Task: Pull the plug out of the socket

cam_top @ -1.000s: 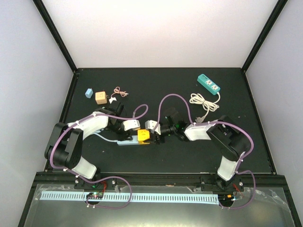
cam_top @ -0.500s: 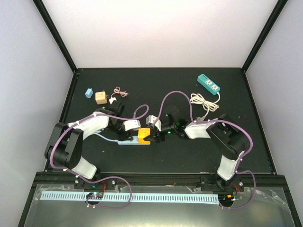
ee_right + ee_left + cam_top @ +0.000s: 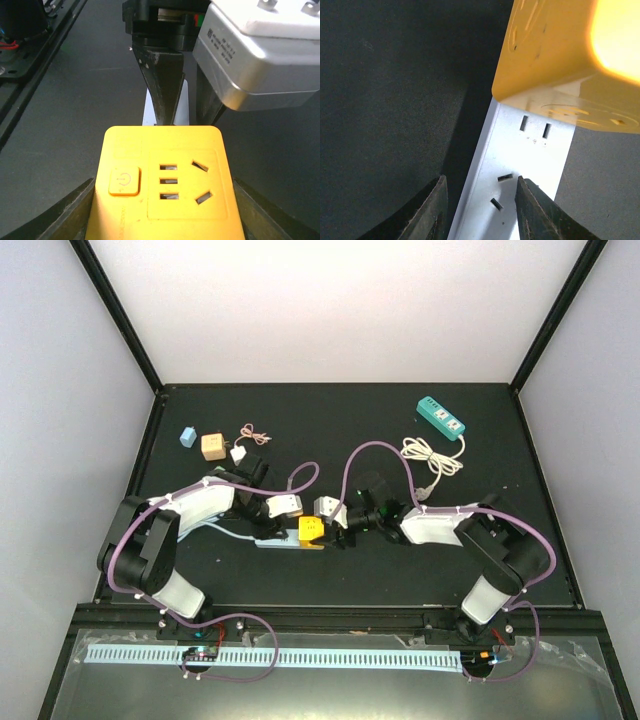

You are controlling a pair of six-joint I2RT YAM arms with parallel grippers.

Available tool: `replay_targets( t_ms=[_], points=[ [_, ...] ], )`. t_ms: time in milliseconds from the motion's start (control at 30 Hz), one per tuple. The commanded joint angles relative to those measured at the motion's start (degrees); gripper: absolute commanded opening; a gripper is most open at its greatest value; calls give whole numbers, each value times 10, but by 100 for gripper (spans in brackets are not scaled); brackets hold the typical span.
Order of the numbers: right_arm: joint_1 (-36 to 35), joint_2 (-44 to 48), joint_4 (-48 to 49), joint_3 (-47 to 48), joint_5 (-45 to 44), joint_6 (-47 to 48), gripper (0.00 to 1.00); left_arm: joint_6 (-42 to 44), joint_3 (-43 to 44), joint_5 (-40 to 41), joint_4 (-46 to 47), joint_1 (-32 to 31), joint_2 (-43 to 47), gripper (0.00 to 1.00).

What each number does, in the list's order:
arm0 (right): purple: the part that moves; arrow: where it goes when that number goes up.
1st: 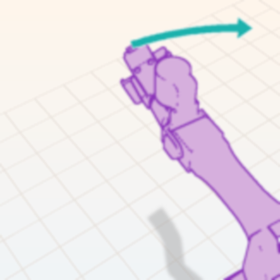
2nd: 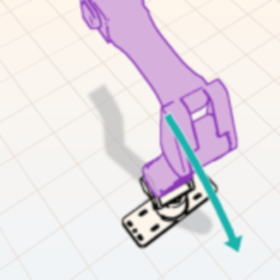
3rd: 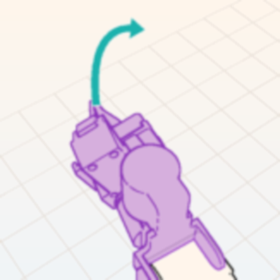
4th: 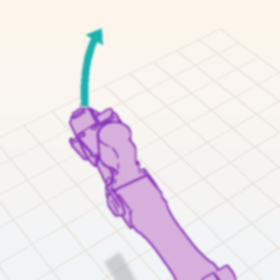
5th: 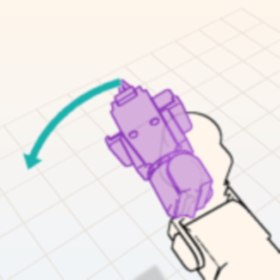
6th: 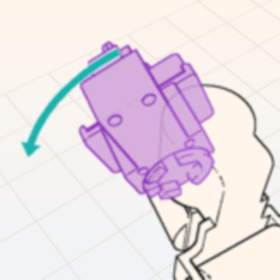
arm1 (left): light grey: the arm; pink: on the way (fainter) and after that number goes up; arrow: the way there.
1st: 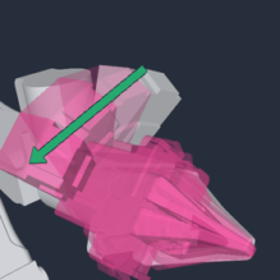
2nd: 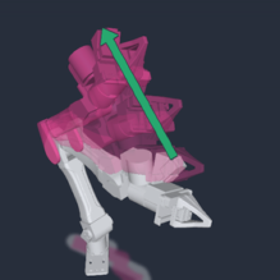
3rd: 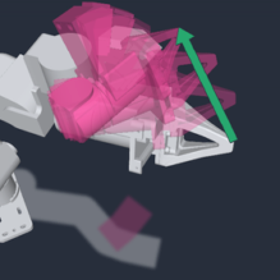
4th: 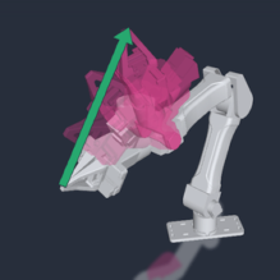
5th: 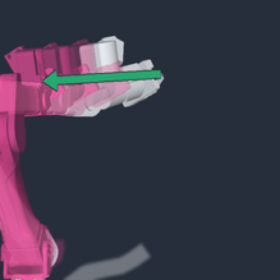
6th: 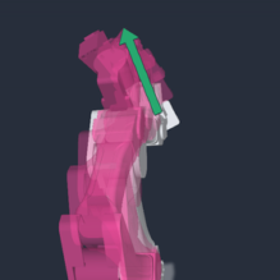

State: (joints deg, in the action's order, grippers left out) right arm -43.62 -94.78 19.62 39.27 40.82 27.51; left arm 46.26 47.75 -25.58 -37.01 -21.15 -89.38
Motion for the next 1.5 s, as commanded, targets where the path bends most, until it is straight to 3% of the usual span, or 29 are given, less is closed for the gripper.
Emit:
replay_targets(
  t_ms=[0, 200, 367, 433, 667, 767, 800, 1033, 1200, 1467],
  points=[
    [10, 21, -4, 31, 99, -60, 1, 9, -20, 147, -5, 5, -34, 40],
    [18, 10, 3, 41, 138, -154, 1, 5, -17, 159, -7, -5, -38, 40],
    [20, 40, -61, 41, 128, -88, 1, -17, -4, 159, -11, -3, -44, 40],
    [25, 49, -89, 39, 132, -77, 1, -22, 13, 122, -22, 5, -32, 43],
    [78, 73, -100, 46, 162, -156, 1, -62, 102, -7, -55, 29, 57, 70],
    [113, 81, -65, 51, 163, -235, 1, -94, 125, -28, -58, 43, 99, 96],
    [127, 81, -44, 52, 162, -270, 1, -107, 131, -29, -54, 46, 114, 98],
    [177, 64, 73, 79, 109, -484, 1, -204, 111, -56, 40, 49, 218, 99],
    [177, 49, 162, 69, 59, -623, 1, -231, 132, -51, 40, 26, 216, 99],
    [166, 11, 251, 61, 5, -746, 3, -270, 137, 33, 92, -63, 193, 99]
  ],
)
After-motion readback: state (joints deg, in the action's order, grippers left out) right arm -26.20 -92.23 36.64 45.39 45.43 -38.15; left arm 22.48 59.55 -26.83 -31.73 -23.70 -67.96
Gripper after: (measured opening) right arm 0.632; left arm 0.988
